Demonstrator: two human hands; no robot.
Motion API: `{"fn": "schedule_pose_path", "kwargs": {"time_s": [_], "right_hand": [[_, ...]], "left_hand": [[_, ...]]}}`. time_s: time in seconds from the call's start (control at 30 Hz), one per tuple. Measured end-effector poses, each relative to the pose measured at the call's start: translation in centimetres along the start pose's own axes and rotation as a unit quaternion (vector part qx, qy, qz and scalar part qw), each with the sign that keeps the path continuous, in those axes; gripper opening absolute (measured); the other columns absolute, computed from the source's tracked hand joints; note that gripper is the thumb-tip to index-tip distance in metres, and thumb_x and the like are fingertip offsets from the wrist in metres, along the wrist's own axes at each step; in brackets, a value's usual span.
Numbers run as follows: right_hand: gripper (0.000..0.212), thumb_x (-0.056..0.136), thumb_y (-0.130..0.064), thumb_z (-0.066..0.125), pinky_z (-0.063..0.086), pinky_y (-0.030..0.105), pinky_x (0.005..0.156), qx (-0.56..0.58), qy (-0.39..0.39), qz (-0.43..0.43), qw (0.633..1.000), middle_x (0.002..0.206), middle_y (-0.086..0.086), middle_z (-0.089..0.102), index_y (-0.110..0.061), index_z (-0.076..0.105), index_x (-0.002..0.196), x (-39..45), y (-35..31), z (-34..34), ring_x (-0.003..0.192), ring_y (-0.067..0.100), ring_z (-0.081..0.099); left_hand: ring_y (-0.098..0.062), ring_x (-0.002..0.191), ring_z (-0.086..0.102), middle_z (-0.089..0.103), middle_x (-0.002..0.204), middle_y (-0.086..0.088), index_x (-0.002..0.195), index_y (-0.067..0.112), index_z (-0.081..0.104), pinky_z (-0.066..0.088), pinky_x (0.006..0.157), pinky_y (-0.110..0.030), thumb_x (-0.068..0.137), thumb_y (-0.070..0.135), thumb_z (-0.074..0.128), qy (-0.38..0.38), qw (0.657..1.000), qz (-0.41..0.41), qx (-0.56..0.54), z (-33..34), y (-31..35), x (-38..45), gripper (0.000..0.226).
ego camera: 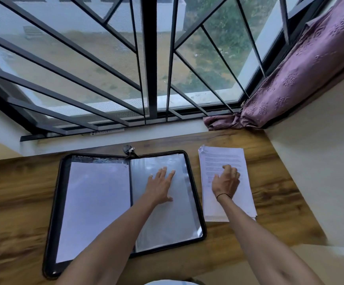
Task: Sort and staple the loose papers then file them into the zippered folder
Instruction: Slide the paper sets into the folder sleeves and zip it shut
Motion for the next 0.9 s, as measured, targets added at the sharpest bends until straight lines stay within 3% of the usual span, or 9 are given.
{"fn": "schedule_pose_path", "kwargs": {"time_s": [0.13,0.23,0.4,0.6,0.67,0.77,0.9], "right_hand": [[0.074,0.081,-0.033,0.084,0.041,0.056,0.1,-0.027,-0.036,0.075,0.996,0.14,0.022,0.046,-0.009,0.044,0.138,2.4,4.8,0.1,0.13,0.043,0.04],[0.09,0.075,-0.046,0.086,0.04,0.056,0.105,-0.039,-0.067,0.109,0.991,0.145,0.022,0.042,-0.009,0.037,0.141,3.1,6.6,0.4,0.134,0.042,0.038],[0.103,0.072,-0.05,0.088,0.034,0.057,0.11,-0.027,-0.094,0.155,0.983,0.151,0.023,0.036,-0.007,0.03,0.145,3.7,8.0,0.8,0.141,0.042,0.032],[0.112,0.053,-0.045,0.099,0.034,0.062,0.111,-0.024,-0.085,0.2,0.976,0.153,0.027,0.025,-0.01,0.032,0.136,4.5,8.9,0.8,0.141,0.046,0.026],[0.101,0.053,-0.035,0.1,0.037,0.062,0.107,-0.027,-0.05,0.214,0.975,0.148,0.027,0.03,-0.008,0.039,0.129,4.7,8.9,-0.1,0.135,0.046,0.031],[0.052,0.069,-0.005,0.081,0.04,0.056,0.102,-0.037,0.016,0.206,0.978,0.134,0.024,0.041,-0.007,0.052,0.112,4.6,8.4,-2.1,0.125,0.045,0.04],[0.024,0.079,0.001,0.065,0.038,0.051,0.093,-0.013,0.061,0.169,0.984,0.116,0.021,0.057,-0.013,0.059,0.097,4.7,7.7,-3.4,0.118,0.041,0.046]], "left_hand": [[-0.03,0.157,0.011,0.001,0.171,-0.014,0.164,0.025,-0.003,0.023,0.123,-0.053,0.08,0.047,0.084,0.0,1.0,-0.01,0.006,0.3,0.3,0.2,0.123],[-0.032,0.155,0.021,0.011,0.169,-0.015,0.164,0.024,-0.002,0.027,0.121,-0.051,0.077,0.045,0.087,0.014,1.0,-0.01,0.023,-0.1,0.5,0.4,0.127],[-0.032,0.144,0.037,0.028,0.161,-0.012,0.164,0.024,0.002,0.034,0.116,-0.048,0.072,0.046,0.09,0.039,0.998,-0.014,0.037,-0.5,0.8,0.3,0.129],[-0.033,0.144,0.037,0.03,0.16,-0.013,0.164,0.023,0.007,0.037,0.114,-0.047,0.071,0.043,0.091,0.043,0.999,-0.018,0.025,-0.6,0.9,0.2,0.126],[-0.032,0.146,0.035,0.028,0.161,-0.013,0.163,0.023,0.007,0.036,0.114,-0.046,0.072,0.042,0.091,0.044,0.999,-0.017,0.022,-0.5,0.9,0.0,0.125],[-0.032,0.148,0.032,0.025,0.164,-0.013,0.163,0.024,0.009,0.036,0.115,-0.046,0.073,0.041,0.09,0.045,0.999,-0.017,0.015,-0.5,0.8,-0.1,0.122],[-0.033,0.15,0.03,0.022,0.165,-0.014,0.163,0.024,0.008,0.035,0.116,-0.046,0.075,0.041,0.089,0.043,0.999,-0.017,0.013,-0.4,0.8,-0.2,0.12]]}}
Point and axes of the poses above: each hand's wrist, its own x-axis towards the middle knuckle, its own z-axis out of the palm, y = z × x, the point moved 10 cm from there along x, towards the middle knuckle
